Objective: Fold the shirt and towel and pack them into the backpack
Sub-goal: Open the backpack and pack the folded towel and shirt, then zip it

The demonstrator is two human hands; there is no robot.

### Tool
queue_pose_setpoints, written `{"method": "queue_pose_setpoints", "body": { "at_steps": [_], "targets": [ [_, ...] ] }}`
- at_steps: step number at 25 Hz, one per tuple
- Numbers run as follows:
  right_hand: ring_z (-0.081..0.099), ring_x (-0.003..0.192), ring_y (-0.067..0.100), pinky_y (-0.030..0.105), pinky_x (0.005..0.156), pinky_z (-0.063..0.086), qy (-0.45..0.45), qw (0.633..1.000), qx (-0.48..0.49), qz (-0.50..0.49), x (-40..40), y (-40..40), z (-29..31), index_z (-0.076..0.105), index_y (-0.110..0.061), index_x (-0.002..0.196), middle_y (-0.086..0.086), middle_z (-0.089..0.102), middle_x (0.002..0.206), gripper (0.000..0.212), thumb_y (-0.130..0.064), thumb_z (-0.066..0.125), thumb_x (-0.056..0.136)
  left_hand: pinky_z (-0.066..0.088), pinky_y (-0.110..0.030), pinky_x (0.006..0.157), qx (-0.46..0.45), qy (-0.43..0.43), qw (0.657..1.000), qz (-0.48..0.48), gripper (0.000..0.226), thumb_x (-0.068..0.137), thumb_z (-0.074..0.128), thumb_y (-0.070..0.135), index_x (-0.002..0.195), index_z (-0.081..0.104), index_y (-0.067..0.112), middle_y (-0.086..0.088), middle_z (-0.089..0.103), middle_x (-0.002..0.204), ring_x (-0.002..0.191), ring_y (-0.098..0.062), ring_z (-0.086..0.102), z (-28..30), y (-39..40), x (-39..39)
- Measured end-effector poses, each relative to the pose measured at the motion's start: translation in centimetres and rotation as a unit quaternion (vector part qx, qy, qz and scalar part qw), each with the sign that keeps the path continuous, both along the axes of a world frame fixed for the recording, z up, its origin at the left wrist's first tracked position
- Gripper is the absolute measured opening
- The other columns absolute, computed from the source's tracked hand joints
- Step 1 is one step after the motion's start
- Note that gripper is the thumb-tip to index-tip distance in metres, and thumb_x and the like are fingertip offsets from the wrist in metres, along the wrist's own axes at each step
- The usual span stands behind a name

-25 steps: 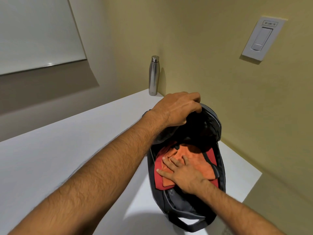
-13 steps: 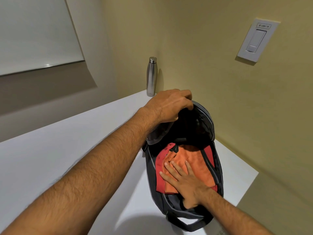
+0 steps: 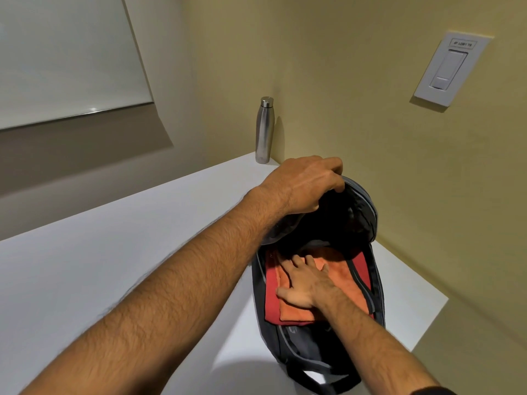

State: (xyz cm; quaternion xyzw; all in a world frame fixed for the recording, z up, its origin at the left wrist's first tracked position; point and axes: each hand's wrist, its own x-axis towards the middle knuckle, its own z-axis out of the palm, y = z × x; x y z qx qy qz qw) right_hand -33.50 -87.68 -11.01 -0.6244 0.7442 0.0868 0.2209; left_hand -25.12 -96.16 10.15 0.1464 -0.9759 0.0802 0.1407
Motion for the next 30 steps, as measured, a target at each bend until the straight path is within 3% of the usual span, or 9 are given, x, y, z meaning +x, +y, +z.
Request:
{"method": "queue_pose_setpoints", "body": {
  "at_steps": [3, 7, 9, 11, 16, 19, 21, 24, 30],
  "targets": [
    [0.008, 0.148, 0.035, 0.071, 0.111, 0.007, 0.013, 0.999, 0.038, -0.01, 0.6, -1.2, 0.4, 0.014, -0.034, 0.153, 0.002, 0.015, 0.161, 0.087, -0.068, 0.046, 0.079, 0.049, -0.029, 0.069, 0.002, 0.003, 1.0, 0.001, 0.039, 0.088, 0.069, 0.02, 0.125, 0.061, 0.026, 0.002, 0.052, 0.128, 0.106, -0.018, 0.055, 0.0, -0.1, 0.2],
    [0.0, 0.15, 0.032, 0.069, 0.113, 0.001, 0.01, 0.991, -0.07, 0.111, 0.6, 1.8, -0.2, 0.0, -0.041, 0.153, 0.002, 0.005, 0.164, 0.094, -0.083, 0.037, 0.077, 0.047, -0.029, 0.067, 0.01, 0.005, 1.0, 0.009, 0.039, 0.087, 0.07, 0.019, 0.125, 0.062, 0.026, 0.003, 0.053, 0.127, 0.106, -0.018, 0.056, -0.2, -0.3, 0.4],
    [-0.012, 0.149, 0.031, 0.069, 0.112, -0.003, 0.024, 0.966, -0.099, 0.237, 0.1, 3.6, -1.0, -0.001, -0.043, 0.152, 0.003, -0.007, 0.165, 0.089, -0.068, 0.045, 0.08, 0.047, -0.03, 0.068, 0.013, 0.005, 1.0, 0.01, 0.039, 0.087, 0.07, 0.018, 0.125, 0.062, 0.026, 0.002, 0.052, 0.127, 0.106, -0.019, 0.055, -0.2, -0.1, 0.4],
    [-0.012, 0.149, 0.033, 0.073, 0.109, 0.002, 0.071, 0.942, -0.097, 0.312, -0.5, 4.3, -1.7, 0.003, -0.04, 0.153, 0.005, -0.005, 0.165, 0.087, -0.044, 0.053, 0.081, 0.046, -0.03, 0.068, 0.012, 0.003, 1.0, 0.009, 0.04, 0.087, 0.07, 0.018, 0.125, 0.062, 0.026, 0.002, 0.052, 0.127, 0.108, -0.019, 0.055, -0.2, -0.1, 0.5],
    [0.003, 0.151, 0.026, 0.059, 0.117, 0.014, 0.082, 0.943, -0.099, 0.306, -1.3, 4.2, 0.3, 0.024, -0.033, 0.152, 0.003, 0.01, 0.164, 0.08, -0.022, 0.06, 0.082, 0.048, -0.03, 0.073, 0.008, 0.0, 1.0, 0.001, 0.038, 0.088, 0.069, 0.014, 0.124, 0.063, 0.026, 0.001, 0.054, 0.128, 0.11, -0.02, 0.055, -0.4, -0.3, 1.0],
    [0.032, 0.144, 0.026, 0.056, 0.108, 0.038, 0.085, 0.94, -0.138, 0.301, -2.1, 4.7, 0.1, 0.044, -0.033, 0.142, 0.002, 0.038, 0.155, 0.077, -0.03, 0.061, 0.066, 0.051, -0.033, 0.074, 0.007, 0.0, 1.0, -0.004, 0.039, 0.087, 0.07, 0.012, 0.123, 0.065, 0.025, 0.0, 0.055, 0.126, 0.109, -0.022, 0.055, -0.6, -0.5, 1.2],
    [0.042, 0.138, 0.027, 0.057, 0.104, 0.043, 0.1, 0.936, -0.147, 0.303, -1.9, 5.4, -1.5, 0.049, -0.031, 0.138, 0.003, 0.047, 0.148, 0.073, -0.044, 0.058, 0.066, 0.05, -0.032, 0.074, 0.008, 0.001, 1.0, -0.002, 0.038, 0.088, 0.069, 0.013, 0.123, 0.064, 0.026, 0.001, 0.055, 0.127, 0.11, -0.021, 0.055, -0.6, -0.6, 1.2],
    [0.039, 0.14, 0.032, 0.064, 0.107, 0.032, 0.114, 0.933, -0.172, 0.296, -0.7, 6.4, -3.4, 0.05, -0.025, 0.138, 0.009, 0.045, 0.15, 0.074, -0.062, 0.049, 0.075, 0.051, -0.031, 0.076, 0.004, 0.002, 1.0, -0.001, 0.037, 0.089, 0.069, 0.016, 0.124, 0.063, 0.026, 0.001, 0.055, 0.128, 0.11, -0.02, 0.055, -0.8, -0.6, 1.2],
    [0.038, 0.139, 0.038, 0.071, 0.104, 0.026, 0.167, 0.933, -0.161, 0.276, -0.3, 6.4, -4.9, 0.059, -0.024, 0.129, 0.012, 0.048, 0.147, 0.066, -0.067, 0.051, 0.08, 0.05, -0.03, 0.076, 0.009, 0.011, 1.0, -0.001, 0.038, 0.088, 0.07, 0.016, 0.124, 0.064, 0.026, 0.002, 0.055, 0.128, 0.11, -0.019, 0.055, -1.1, -0.6, 1.2]
  ]
}}
